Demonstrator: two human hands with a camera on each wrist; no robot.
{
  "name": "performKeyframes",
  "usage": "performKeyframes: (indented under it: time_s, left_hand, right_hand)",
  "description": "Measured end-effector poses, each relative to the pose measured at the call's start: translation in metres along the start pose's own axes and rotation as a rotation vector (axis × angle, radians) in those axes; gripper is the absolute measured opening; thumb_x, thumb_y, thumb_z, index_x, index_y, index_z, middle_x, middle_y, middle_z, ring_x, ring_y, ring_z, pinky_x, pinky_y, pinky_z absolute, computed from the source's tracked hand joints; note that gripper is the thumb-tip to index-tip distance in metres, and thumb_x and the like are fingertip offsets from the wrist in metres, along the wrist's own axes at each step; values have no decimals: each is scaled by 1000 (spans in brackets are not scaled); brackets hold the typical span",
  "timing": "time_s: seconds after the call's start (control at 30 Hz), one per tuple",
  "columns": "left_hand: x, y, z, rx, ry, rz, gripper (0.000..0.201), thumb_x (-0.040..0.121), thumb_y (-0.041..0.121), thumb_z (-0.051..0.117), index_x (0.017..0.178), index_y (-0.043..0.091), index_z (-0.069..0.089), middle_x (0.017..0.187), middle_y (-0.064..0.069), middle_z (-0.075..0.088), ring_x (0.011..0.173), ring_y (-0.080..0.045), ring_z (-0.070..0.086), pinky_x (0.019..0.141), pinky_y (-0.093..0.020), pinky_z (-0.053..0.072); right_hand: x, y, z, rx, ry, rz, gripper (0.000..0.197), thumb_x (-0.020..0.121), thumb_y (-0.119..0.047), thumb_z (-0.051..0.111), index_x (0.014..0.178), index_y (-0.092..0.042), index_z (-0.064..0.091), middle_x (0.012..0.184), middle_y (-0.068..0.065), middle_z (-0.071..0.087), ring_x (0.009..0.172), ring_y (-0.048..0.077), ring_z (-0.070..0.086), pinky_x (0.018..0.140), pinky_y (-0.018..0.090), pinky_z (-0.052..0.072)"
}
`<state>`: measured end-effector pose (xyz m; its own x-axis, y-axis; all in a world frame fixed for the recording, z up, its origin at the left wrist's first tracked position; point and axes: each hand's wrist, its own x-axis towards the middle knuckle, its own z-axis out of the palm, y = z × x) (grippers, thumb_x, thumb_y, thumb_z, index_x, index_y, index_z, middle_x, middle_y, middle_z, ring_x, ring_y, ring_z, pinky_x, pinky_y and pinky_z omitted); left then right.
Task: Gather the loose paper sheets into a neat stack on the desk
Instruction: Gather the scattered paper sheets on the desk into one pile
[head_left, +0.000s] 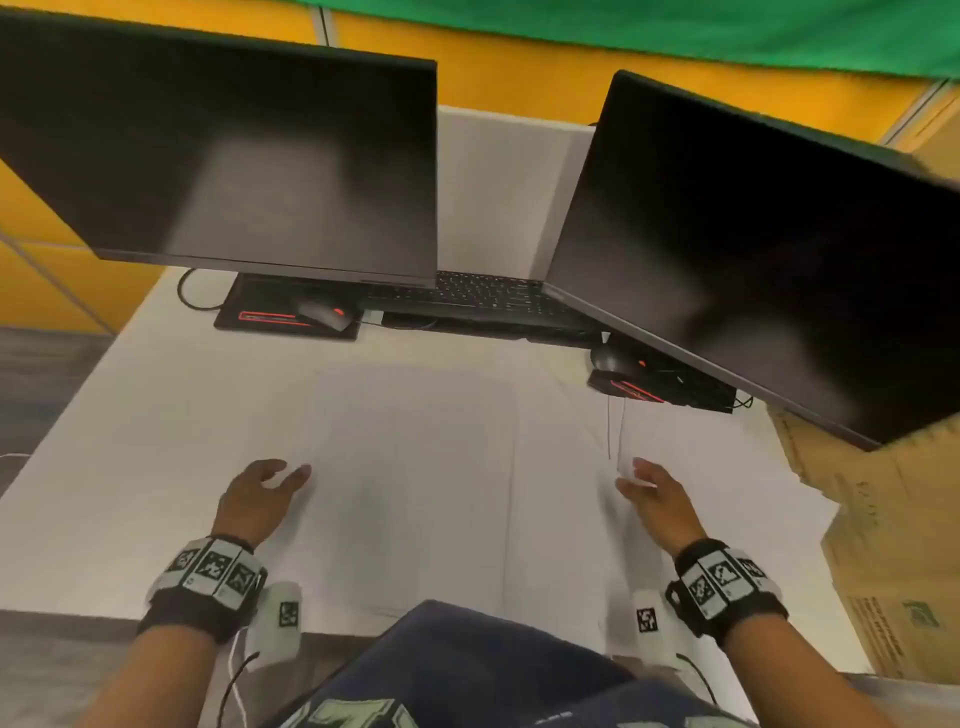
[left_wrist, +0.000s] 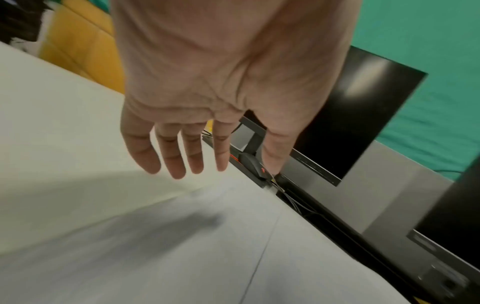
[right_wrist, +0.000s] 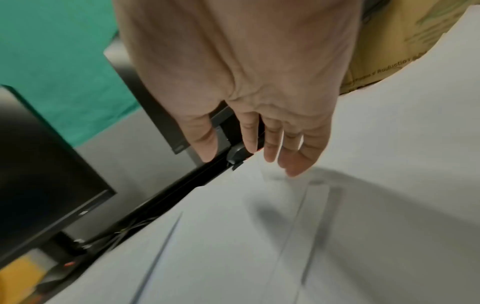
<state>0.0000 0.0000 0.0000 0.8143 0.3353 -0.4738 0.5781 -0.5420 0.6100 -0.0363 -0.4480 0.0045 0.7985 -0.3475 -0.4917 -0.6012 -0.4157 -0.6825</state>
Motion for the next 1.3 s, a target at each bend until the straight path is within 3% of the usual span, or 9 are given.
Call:
performKeyframes:
  time_s: [0.13,0.33,0.47,0.6,0.7,0.87,1.13,1.2,1.3]
  left_hand:
    - [12,0,9,38,-51,-54,63,84,44,61,132,5,48,141,-17,48,127,-35,47,107,-41,33]
    - [12,-2,35,224,-19,-103,82,77,61,58,140,13,38,147,-19,38,134,-40,34,112,-46,26]
    - [-6,10,51,432,-73,-93,90,75,68,51,146,19,24,157,-13,13,142,-37,12,112,-50,22]
    - [-14,10,63,530,-125,-29,97,75,71,47,148,18,13,159,-12,-8,145,-37,-1,114,-50,17]
    - [-16,10,68,530,-186,-34,102,75,71,48,149,16,5,158,-15,-14,145,-37,-7,115,-53,14]
    - [-15,17,68,435,-231,-30,99,76,67,51,149,16,8,158,-16,-12,145,-38,-6,115,-53,17]
    - [-23,41,75,152,-207,15,96,75,58,62,148,16,15,154,-17,16,140,-37,20,114,-48,23]
    - [-17,41,70,127,-131,-50,97,76,56,62,147,12,14,154,-19,17,140,-38,20,113,-49,23]
    - [-13,40,72,128,-160,-66,97,76,55,62,147,9,14,152,-18,25,138,-37,26,112,-48,26]
  right_hand:
    - [24,-12,4,-143,-9,99,64,89,-29,59,143,-8,33,149,14,39,134,31,40,113,42,31]
    - [21,-23,50,-205,-72,116,66,85,-32,63,142,-11,36,143,12,46,128,31,47,108,37,39]
    - [11,-33,83,-201,-65,84,71,85,-34,62,144,-14,29,141,13,47,125,32,49,105,38,41]
    - [5,-43,96,-523,24,17,75,87,-44,53,147,-15,21,150,10,28,135,30,34,106,45,39]
    - [-2,-41,101,-694,57,-7,72,87,-44,51,146,-14,24,149,8,27,133,28,32,102,45,40]
    - [-9,-33,110,-635,87,-12,75,89,-36,51,149,-9,14,148,11,26,131,28,34,101,39,43]
    - [-11,-38,117,-251,92,2,45,97,-26,42,138,-8,39,142,15,38,122,30,49,103,37,40]
    - [-9,-40,115,-183,77,36,53,96,-33,44,142,-8,34,145,15,36,128,30,45,107,38,37]
    - [-9,-43,119,-154,-19,62,68,91,-37,53,147,-11,24,150,12,36,135,30,40,111,40,34]
